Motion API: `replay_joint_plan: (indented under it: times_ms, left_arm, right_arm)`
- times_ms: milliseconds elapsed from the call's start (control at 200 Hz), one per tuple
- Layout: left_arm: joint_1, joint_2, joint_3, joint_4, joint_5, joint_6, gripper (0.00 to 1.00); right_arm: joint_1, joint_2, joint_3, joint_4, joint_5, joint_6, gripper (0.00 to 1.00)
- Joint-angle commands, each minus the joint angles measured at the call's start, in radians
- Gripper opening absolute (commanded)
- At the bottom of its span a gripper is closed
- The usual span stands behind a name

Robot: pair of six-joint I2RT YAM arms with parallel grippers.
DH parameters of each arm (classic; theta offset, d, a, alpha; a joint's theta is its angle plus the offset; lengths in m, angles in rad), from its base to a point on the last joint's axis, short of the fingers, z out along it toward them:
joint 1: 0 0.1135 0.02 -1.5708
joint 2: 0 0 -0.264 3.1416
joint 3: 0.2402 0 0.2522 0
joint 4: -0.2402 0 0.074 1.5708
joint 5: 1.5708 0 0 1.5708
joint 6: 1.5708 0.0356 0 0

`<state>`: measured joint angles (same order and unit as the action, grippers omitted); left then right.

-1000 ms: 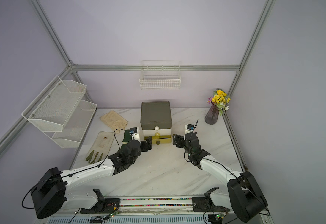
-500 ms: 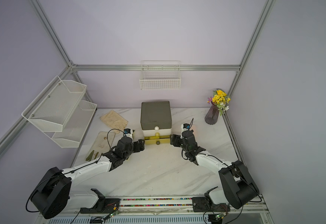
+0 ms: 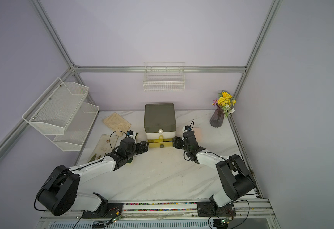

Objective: Take the sponge out of the drawer
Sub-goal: Open the drawer in the storage box.

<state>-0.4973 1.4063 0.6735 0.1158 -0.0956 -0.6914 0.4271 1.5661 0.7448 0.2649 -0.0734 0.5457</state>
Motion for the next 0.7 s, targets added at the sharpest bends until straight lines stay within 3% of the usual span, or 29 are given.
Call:
replay_joint_plan:
  times_ms: [0, 260, 695]
  left_arm:
    - [0.008, -0.003, 0.030, 0.043, 0.027, -0.016, 0.88]
    - [0.011, 0.053, 0.055, 0.028, 0.053, -0.020, 0.88]
    - [0.011, 0.032, 0.041, 0.028, 0.059, -0.028, 0.88]
  right_arm:
    - [-0.005, 0.034, 0.029, -0.005, -0.018, 0.017, 0.70]
    - [-0.005, 0.085, 0.058, -0.034, -0.037, 0.068, 0.68]
    - [-0.005, 0.145, 0.089, -0.049, -0.020, 0.146, 0.62]
